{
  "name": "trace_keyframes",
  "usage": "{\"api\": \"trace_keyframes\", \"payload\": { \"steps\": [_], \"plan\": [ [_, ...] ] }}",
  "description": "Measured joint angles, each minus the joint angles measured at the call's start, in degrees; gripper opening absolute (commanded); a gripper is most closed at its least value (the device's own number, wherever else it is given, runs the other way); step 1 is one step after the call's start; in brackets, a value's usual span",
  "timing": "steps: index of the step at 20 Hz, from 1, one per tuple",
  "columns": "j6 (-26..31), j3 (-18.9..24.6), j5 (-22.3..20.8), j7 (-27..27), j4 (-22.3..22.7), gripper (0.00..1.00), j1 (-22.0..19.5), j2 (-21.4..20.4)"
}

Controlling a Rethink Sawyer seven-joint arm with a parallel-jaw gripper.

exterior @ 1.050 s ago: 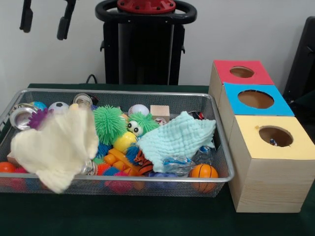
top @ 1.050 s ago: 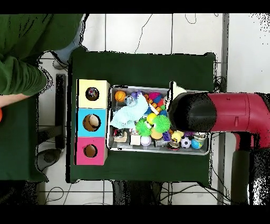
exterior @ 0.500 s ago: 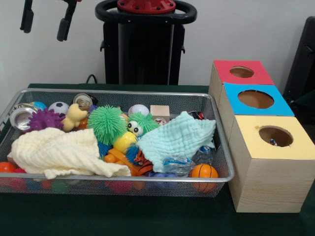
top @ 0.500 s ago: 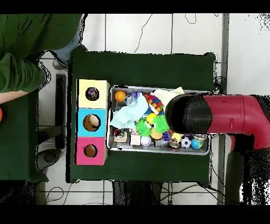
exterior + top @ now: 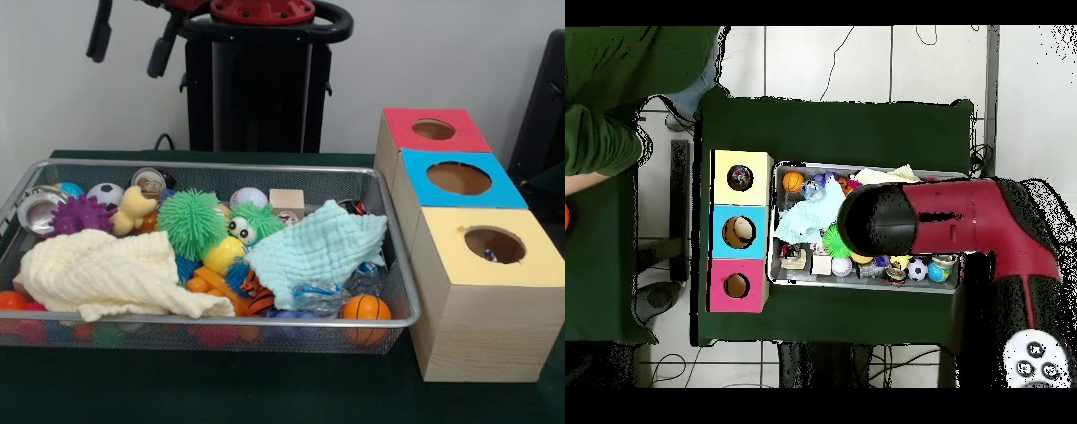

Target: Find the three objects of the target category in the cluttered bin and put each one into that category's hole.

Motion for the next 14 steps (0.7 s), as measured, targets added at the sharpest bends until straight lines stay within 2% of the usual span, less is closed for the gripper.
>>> {"api": "trace_keyframes", "payload": {
  "steps": [6, 14],
  "plan": [
    [-0.2, -4.6, 0.0, 5.5, 0.0, 1.00, 5.3, 1.7],
    [-1.2, -11.2, 0.5, 19.3, 0.0, 1.00, 11.3, 5.4]
  ]
}}
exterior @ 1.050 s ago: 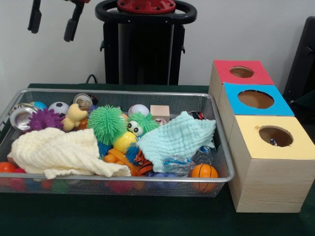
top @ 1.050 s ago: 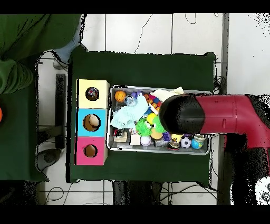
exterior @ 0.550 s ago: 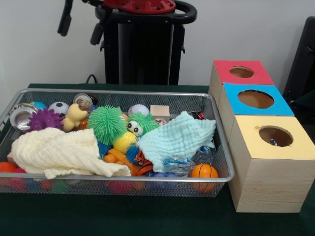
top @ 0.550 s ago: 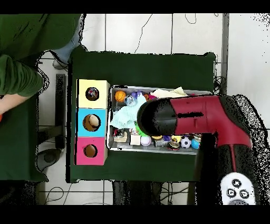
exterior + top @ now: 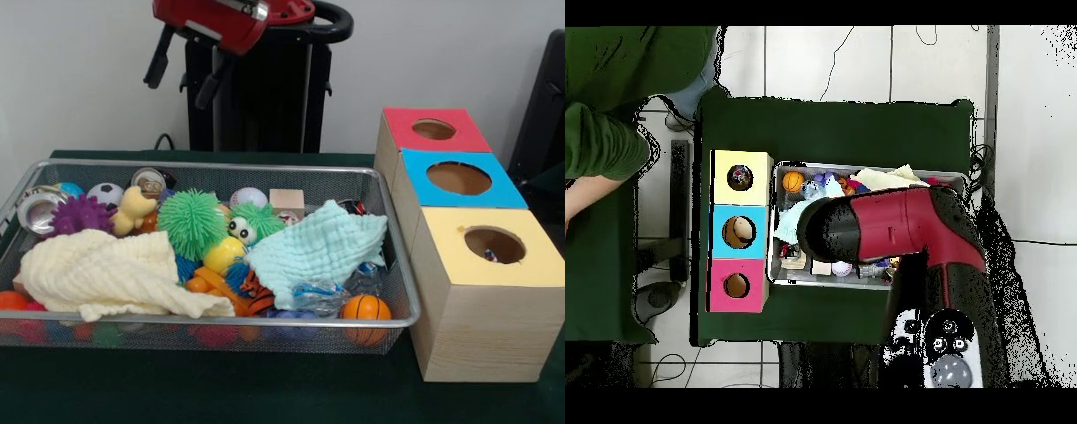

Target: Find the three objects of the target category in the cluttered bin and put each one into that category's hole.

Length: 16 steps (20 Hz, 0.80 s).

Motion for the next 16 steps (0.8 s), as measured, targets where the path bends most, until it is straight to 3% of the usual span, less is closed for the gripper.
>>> {"api": "trace_keyframes", "payload": {
  "steps": [6, 16],
  "plan": [
    [-1.2, -5.1, 2.4, 10.6, 0.1, 1.00, 3.3, 2.5],
    [-3.9, -9.6, 9.2, 21.5, 2.8, 1.00, 7.2, 4.0]
  ]
}}
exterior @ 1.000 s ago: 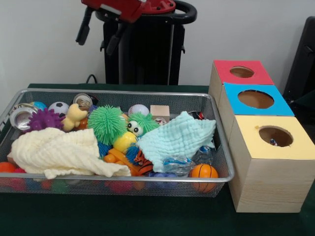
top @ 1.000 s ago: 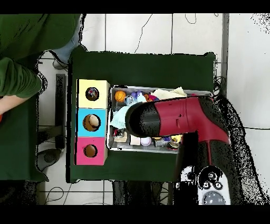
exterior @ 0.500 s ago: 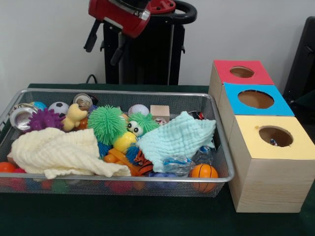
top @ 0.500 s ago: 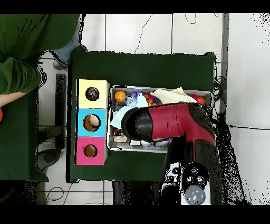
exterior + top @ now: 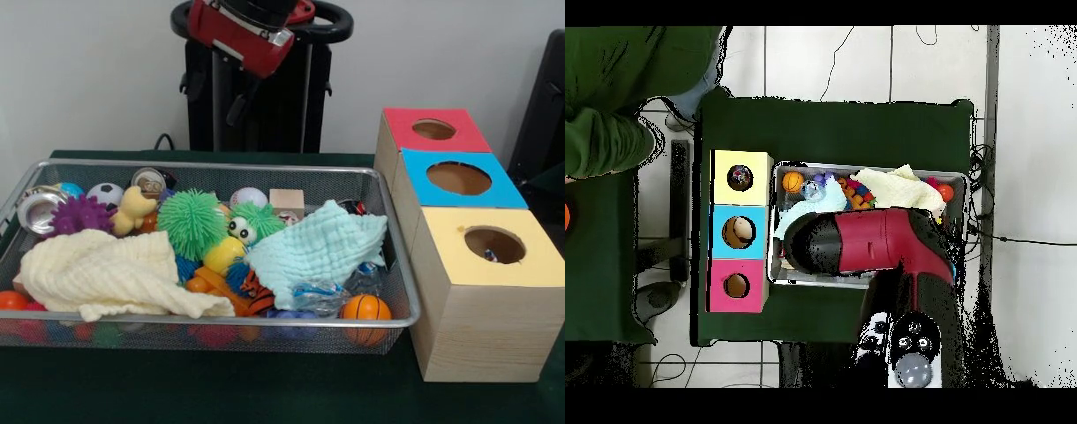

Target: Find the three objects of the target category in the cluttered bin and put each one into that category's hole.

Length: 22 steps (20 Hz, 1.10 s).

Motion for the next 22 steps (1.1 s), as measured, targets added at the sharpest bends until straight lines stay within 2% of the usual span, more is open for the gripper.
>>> {"api": "trace_keyframes", "payload": {
  "steps": [4, 5, 10, 12, 18, 22],
  "plan": [
    [-1.5, -0.4, 5.0, 2.8, 1.7, 1.00, 1.1, 0.0],
    [-3.2, -0.6, 8.1, 4.5, 2.7, 1.00, 1.7, 0.0],
    [-6.3, -1.2, 13.3, 7.6, 4.1, 1.00, 3.0, 0.0],
    [-9.1, -1.7, 17.6, 10.1, 4.3, 1.00, 4.0, -0.1],
    [-14.9, -1.9, 24.2, 12.8, 4.4, 1.00, 4.2, -0.6],
    [-19.2, -1.6, 26.7, 12.8, 4.7, 1.00, 3.2, -1.2]
  ]
}}
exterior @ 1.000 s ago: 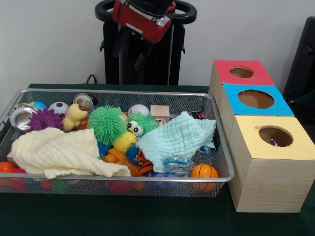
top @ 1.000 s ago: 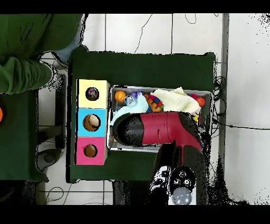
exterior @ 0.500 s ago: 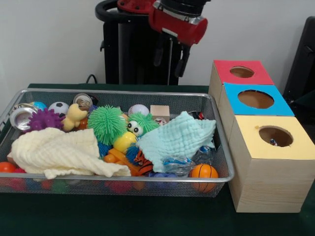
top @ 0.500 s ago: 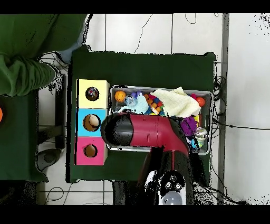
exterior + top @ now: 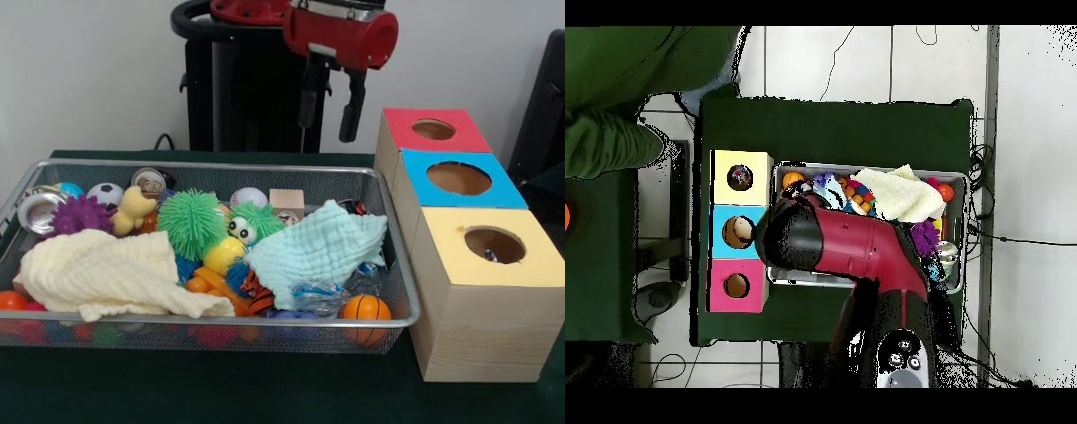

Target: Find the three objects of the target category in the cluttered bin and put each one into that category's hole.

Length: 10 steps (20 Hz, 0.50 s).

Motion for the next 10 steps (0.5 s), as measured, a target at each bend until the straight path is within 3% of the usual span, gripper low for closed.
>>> {"api": "trace_keyframes", "payload": {
  "steps": [5, 10],
  "plan": [
    [-10.3, 1.1, 3.3, 0.0, 1.9, 1.00, -3.6, -0.3],
    [-18.0, 1.5, 3.8, 0.0, 3.4, 1.00, -5.1, 0.6]
  ]
}}
